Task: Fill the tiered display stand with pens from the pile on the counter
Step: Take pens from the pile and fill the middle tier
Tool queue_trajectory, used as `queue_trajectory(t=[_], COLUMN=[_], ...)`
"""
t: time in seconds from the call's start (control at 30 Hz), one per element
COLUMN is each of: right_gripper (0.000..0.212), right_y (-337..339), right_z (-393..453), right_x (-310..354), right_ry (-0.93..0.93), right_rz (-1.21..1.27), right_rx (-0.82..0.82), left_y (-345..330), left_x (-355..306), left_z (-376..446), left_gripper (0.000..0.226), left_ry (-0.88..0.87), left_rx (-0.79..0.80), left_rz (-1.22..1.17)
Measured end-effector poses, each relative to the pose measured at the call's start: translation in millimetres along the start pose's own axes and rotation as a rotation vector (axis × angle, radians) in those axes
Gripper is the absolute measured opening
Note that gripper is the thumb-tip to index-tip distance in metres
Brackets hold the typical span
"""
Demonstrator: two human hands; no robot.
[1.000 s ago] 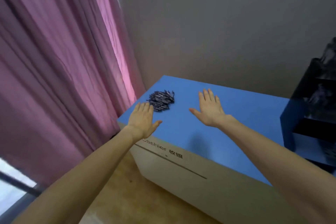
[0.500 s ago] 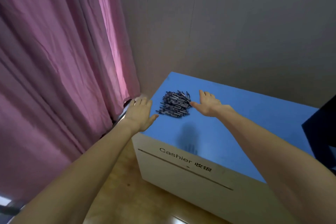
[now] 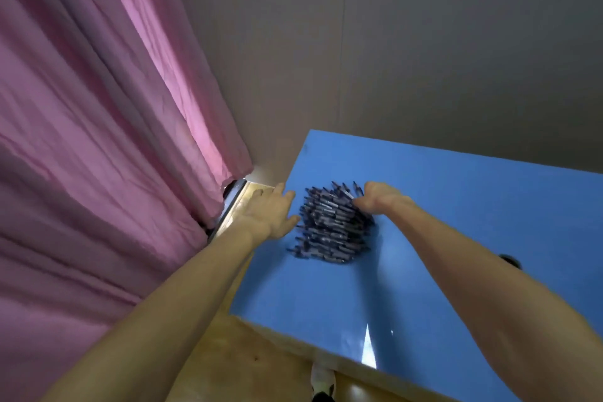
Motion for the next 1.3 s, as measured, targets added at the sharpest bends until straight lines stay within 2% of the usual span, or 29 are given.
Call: queue_trajectory(t=[0.1, 0.23, 0.4, 0.57, 0.83, 1.17, 1.3], right_gripper=[0.036, 0.03, 0.042, 0.043, 0.017, 0.033, 0.041], right_y=[4.3, -2.7, 2.0, 2.6, -0.2, -6.2, -7.6], right_z=[38.2, 74.3, 106.3, 120.5, 134.1, 131.0, 126.5], right_x=[-3.3, -8.2, -5.9, 3.3, -9.2, -44.0, -48.1], right_ry=[-0.033, -0.03, -0.006, 0.057, 0.027, -0.015, -0.046], right_rz=[0.055, 0.094, 0.088, 0.031, 0.057, 0.033, 0.056], right_rx=[-0.003, 0.022, 0.031, 0.068, 0.08, 0.154, 0.133], left_y=[5.1, 9.5, -3.0, -10.6, 1.5, 2.8, 2.4], left_x=[9.9, 13.1, 6.5, -13.7, -38.2, -52.3, -51.5], left_z=[45.2, 88.3, 133.1, 158.6, 186.9, 196.4, 193.7], left_gripper=[0.052, 0.053, 0.058, 0.057, 0.043, 0.043, 0.046], left_ry=[-0.01, -0.038, -0.099, -0.213, -0.335, -0.38, -0.365], left_rx=[0.068, 0.124, 0.217, 0.28, 0.268, 0.236, 0.232], left_rz=[-0.076, -0.126, -0.118, -0.087, -0.059, -0.034, -0.067])
Point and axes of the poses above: each hand's wrist, its own z-axis towards the middle knuckle, its own y-axis out of the back of the hand, x = y × z, the point moved 6 cm from there along z, towards the middle knuckle, and after that the axes turned 4 degrees about x, right-handed, at the moved point
